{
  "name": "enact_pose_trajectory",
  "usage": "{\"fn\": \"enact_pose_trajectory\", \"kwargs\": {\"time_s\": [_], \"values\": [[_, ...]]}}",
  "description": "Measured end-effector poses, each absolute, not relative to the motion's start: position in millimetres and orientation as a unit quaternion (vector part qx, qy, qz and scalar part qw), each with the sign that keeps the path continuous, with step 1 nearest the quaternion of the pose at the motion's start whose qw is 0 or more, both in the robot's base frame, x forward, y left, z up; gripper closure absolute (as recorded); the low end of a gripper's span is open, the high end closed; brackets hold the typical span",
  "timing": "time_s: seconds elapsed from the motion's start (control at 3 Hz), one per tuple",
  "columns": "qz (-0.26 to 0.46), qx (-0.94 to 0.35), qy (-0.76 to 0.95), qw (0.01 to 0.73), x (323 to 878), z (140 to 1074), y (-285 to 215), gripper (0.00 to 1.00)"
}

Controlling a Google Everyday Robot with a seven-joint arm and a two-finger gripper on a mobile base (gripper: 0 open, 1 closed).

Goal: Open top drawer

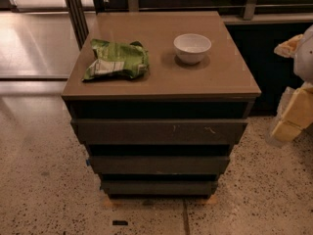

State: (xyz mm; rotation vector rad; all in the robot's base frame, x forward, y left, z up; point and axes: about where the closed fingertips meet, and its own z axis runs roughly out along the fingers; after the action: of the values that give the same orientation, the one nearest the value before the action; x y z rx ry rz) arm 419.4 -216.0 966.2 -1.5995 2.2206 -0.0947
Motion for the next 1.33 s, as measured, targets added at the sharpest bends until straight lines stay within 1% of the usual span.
{"fn": "enact_pose_trajectory", "kwargs": {"time_s": [0.33, 0.67, 1.0, 1.33], "values": [[0.032, -0.522, 0.818, 0.24, 409.4, 903.4, -227.7, 0.0], [0.073, -0.491, 0.813, 0.305, 452.9, 862.9, -228.3, 0.0], [0.059, -0.472, 0.811, 0.34, 478.5, 861.7, -232.4, 0.17], [0.058, -0.473, 0.811, 0.34, 478.0, 863.1, -232.2, 0.39]]}}
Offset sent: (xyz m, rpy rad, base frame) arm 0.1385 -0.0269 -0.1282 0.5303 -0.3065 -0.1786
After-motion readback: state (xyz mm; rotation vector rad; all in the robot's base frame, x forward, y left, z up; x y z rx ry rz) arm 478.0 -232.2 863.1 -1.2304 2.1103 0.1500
